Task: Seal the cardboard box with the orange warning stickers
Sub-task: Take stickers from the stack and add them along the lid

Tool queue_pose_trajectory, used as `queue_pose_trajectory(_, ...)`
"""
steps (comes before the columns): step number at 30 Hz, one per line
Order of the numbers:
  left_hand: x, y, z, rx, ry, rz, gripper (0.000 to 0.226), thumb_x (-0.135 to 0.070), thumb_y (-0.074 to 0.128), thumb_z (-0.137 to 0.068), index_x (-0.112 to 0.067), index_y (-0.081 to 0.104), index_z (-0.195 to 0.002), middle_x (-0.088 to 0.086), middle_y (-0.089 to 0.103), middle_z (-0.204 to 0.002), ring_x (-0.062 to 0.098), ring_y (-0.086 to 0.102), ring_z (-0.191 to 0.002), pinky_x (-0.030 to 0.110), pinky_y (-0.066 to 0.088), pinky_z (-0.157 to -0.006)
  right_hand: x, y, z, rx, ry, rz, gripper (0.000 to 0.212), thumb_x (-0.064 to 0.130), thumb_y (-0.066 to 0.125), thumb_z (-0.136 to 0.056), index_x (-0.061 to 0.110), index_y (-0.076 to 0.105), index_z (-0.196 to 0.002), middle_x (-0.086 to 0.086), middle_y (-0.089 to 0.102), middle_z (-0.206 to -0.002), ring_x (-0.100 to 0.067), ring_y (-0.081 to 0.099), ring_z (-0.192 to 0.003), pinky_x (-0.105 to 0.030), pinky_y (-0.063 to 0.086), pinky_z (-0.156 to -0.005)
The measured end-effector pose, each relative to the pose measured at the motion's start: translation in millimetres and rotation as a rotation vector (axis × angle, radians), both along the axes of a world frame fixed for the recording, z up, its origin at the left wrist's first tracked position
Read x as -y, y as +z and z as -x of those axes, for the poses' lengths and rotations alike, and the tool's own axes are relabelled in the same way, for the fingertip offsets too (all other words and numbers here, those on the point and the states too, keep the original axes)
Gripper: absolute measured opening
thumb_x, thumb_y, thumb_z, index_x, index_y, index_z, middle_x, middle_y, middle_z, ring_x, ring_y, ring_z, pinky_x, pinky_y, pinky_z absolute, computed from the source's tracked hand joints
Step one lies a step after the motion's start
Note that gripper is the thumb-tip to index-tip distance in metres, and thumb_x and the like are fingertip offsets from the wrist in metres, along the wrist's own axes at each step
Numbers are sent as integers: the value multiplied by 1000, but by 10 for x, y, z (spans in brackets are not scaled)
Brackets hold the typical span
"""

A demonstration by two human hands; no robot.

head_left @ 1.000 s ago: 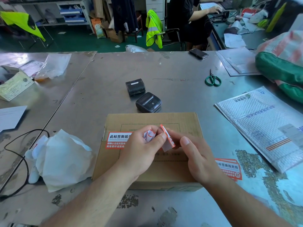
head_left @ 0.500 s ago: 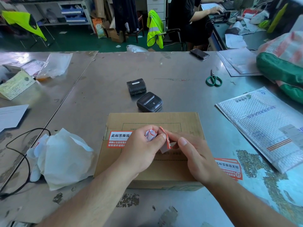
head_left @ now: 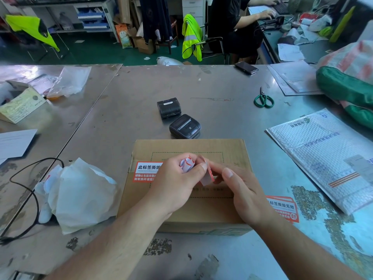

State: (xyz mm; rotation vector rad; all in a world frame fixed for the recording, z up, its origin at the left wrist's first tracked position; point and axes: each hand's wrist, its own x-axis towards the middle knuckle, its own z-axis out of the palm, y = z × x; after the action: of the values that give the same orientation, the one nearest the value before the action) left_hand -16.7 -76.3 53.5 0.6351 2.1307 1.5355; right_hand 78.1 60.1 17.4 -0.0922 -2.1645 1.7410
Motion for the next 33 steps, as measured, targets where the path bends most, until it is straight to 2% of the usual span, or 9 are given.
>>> queue_pose_trajectory(3, -16, -19, -23, -29, 6, 9, 15, -32, 61, -81, -20, 66, -74, 2, 73, -72, 28, 68, -79, 48, 53, -81, -7, 32, -19, 27, 1, 64, 43, 40, 32, -98, 50, 73, -107, -4, 74, -97, -17, 67, -92, -23, 51, -82)
queue_pose_trajectory(9, -61, -1, -30, -77, 60, 70, 16, -32, 62, -84, -24, 67, -72, -5, 72, -72, 17, 66, -74, 35, 52, -70, -9, 0, -34, 73, -7, 96, 53, 41, 28, -99, 26, 78, -104, 0, 77, -94, -15, 70, -93, -21, 51, -83)
queue_pose_trajectory(14, -78, 32, -15, 8, 60, 107, 24, -32, 60, -86, -11, 71, -83, 11, 73, -80, 32, 66, -81, 45, 52, -71, -4, 11, -35, 33, -38, 59, 43, 41, 32, -98, 49, 71, -113, 15, 75, -95, -6, 67, -89, -25, 51, -82)
queue_pose_trajectory(16, -90, 40, -3, 54, 51, 89, 27, -30, 60, -86, -6, 70, -87, 12, 71, -74, 29, 63, -67, 36, 47, -62, -12, -12, -30, 31, -47, 59, 42, 41, 33, -98, 43, 70, -118, 12, 75, -98, -8, 66, -90, -30, 52, -83)
queue_pose_trajectory(19, -100, 38, 12, 165, 78, 78, 21, -19, 62, -90, 1, 68, -89, -12, 50, -44, 3, 42, -39, 19, 33, -46, -31, -46, -25, 25, -38, 97, 44, 39, 34, -98, 28, 69, -124, 7, 75, -111, -11, 66, -97, -29, 51, -84)
queue_pose_trajectory(25, -93, 73, 25, 338, 77, 39, 40, -33, 65, -72, 1, 67, -93, -5, 44, -56, 10, 30, -44, 22, 22, -46, -73, -54, -18, 2, -10, 117, 44, 39, 34, -97, 36, 71, -120, 13, 74, -114, -7, 64, -94, -26, 49, -83)
queue_pose_trajectory(28, -76, 93, 7, 202, -1, 53, 28, -32, 63, -81, -7, 72, -91, -4, 58, -60, 8, 46, -45, 28, 33, -48, -87, -57, 7, 28, 15, 289, 46, 45, 35, -95, 35, 75, -116, -1, 77, -110, -14, 65, -93, -37, 47, -83)
queue_pose_trajectory(30, -70, 94, -14, 47, -83, 102, 28, -37, 59, -85, -13, 73, -89, 2, 69, -73, 20, 60, -61, 37, 48, -59, -103, -16, 40, 66, 24, 430, 47, 55, 43, -91, 29, 81, -103, -5, 79, -97, -14, 68, -86, -37, 46, -80)
queue_pose_trajectory(33, -58, 93, -71, -155, -79, 204, 22, -35, 63, -87, -15, 67, -77, -3, 60, -61, 13, 47, -54, 26, 39, -52, -155, 30, 85, 130, 55, 541, 57, 70, 61, -79, 18, 83, -89, -8, 78, -85, -19, 69, -78, -37, 50, -75)
